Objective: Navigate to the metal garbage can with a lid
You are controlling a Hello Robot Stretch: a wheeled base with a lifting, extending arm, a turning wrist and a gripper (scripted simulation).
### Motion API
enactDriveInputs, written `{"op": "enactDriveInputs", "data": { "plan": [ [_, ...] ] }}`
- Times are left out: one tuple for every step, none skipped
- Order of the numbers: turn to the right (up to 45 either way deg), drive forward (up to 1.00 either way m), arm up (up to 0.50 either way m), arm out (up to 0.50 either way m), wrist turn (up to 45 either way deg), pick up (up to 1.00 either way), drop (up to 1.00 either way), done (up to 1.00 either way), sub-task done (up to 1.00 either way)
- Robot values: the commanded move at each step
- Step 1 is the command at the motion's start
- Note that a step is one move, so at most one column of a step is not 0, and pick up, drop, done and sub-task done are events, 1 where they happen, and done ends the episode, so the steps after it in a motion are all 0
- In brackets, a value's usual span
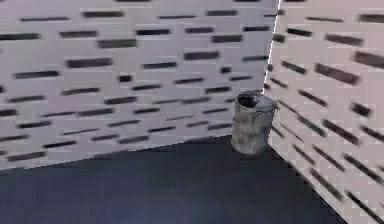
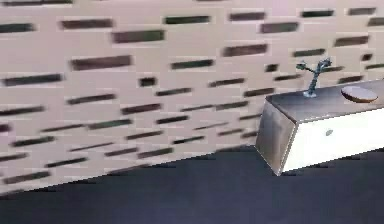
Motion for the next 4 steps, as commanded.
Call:
{"op": "enactDriveInputs", "data": {
  "plan": [
    [0.0, 1.00, 0.00, 0.00, 0.0, 0.00, 0.00, 0.00, 0.00],
    [6.0, 0.00, 0.00, 0.00, 0.0, 0.00, 0.00, 0.00, 0.00],
    [0.0, 0.15, 0.00, 0.00, 0.0, 0.00, 0.00, 0.00, 0.00],
    [33.0, 0.00, 0.00, 0.00, 0.0, 0.00, 0.00, 0.00, 0.00]
  ]
}}
